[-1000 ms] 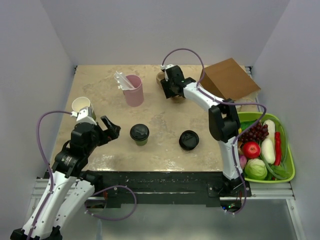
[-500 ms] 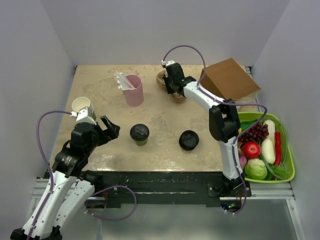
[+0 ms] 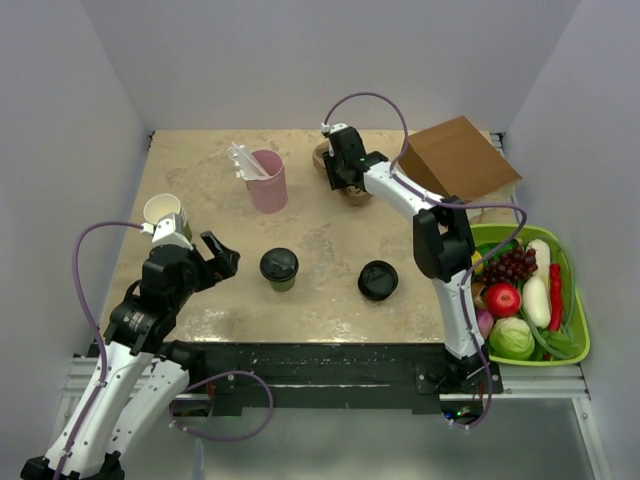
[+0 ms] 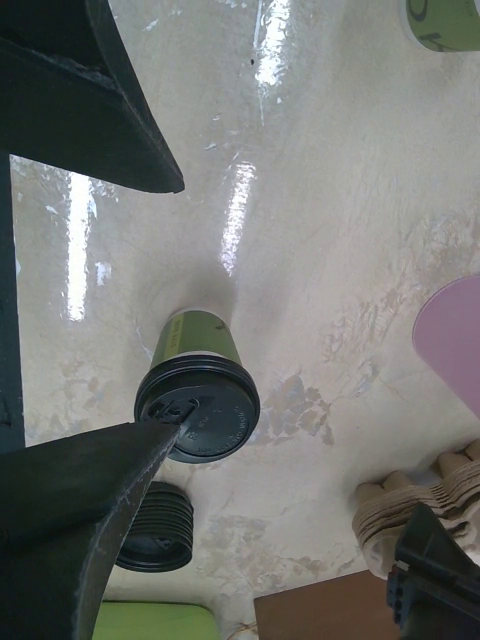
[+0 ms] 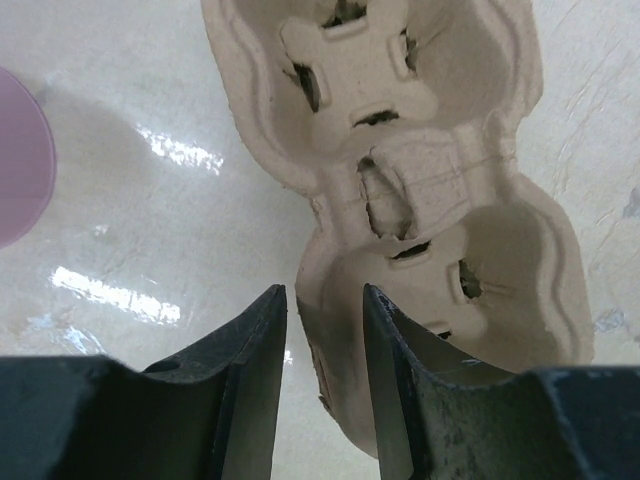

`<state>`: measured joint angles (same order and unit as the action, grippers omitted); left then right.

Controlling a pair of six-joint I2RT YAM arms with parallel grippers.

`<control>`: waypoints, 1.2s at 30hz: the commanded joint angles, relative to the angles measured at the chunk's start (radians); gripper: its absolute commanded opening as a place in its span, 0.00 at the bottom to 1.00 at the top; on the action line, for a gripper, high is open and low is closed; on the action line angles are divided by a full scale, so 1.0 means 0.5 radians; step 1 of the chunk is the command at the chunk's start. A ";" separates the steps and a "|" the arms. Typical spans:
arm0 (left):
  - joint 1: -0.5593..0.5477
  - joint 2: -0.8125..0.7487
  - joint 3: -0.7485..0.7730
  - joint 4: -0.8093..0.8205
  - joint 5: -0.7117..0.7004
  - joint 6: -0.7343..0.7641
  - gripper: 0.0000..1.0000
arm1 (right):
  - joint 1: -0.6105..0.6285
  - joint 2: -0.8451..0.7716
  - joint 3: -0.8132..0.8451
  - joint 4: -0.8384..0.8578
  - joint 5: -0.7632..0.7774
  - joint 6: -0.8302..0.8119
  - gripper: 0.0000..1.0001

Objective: Pack the takeout coffee

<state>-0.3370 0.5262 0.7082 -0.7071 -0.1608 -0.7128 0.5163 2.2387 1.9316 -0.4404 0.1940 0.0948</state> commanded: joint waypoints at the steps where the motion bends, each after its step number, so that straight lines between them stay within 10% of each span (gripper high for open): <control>1: -0.004 0.003 0.041 0.018 -0.016 0.045 1.00 | 0.004 0.017 0.088 -0.040 0.057 0.019 0.38; 36: -0.007 0.015 0.026 0.040 0.033 0.048 1.00 | 0.001 -0.001 0.168 -0.082 0.029 0.123 0.39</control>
<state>-0.3370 0.5358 0.7082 -0.7063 -0.1555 -0.7124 0.5167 2.2551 1.9575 -0.4648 0.2100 0.1398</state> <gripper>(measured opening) 0.994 0.401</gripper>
